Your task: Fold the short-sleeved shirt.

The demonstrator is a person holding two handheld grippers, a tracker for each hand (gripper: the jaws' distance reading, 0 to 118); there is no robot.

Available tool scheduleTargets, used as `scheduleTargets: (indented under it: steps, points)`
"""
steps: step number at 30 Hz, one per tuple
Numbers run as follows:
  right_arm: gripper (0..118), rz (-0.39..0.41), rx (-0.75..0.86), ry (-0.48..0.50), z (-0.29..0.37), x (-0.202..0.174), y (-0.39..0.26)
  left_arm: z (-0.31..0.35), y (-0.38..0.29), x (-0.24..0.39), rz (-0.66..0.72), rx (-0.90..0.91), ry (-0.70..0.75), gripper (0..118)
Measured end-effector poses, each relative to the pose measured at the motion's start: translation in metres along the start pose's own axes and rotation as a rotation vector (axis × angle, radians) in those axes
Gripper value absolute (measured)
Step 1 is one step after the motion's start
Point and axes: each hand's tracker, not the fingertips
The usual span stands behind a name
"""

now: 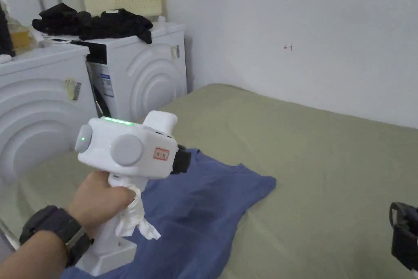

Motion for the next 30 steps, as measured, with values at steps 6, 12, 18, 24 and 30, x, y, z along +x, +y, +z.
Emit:
scheduleTargets:
  steps: [6,12,18,24,30]
  points:
    - [1,-0.039,-0.113,-0.030,-0.028,0.036,-0.030,-0.143,0.031,-0.024,0.008,-0.236,0.008,116]
    - [1,-0.075,-0.188,-0.048,-0.038,0.056,-0.058,-0.237,-0.004,-0.015,0.052,-0.356,-0.029,116]
    - [1,-0.117,-0.217,-0.040,-0.042,0.061,-0.076,-0.252,-0.027,-0.014,0.076,-0.363,0.038,67]
    - [1,-0.135,-0.238,-0.037,-0.036,0.058,-0.087,-0.223,-0.025,-0.020,0.102,-0.243,-0.059,0]
    - [1,-0.165,-0.225,-0.025,-0.024,0.062,-0.085,-0.199,-0.008,-0.007,0.094,-0.164,-0.069,0]
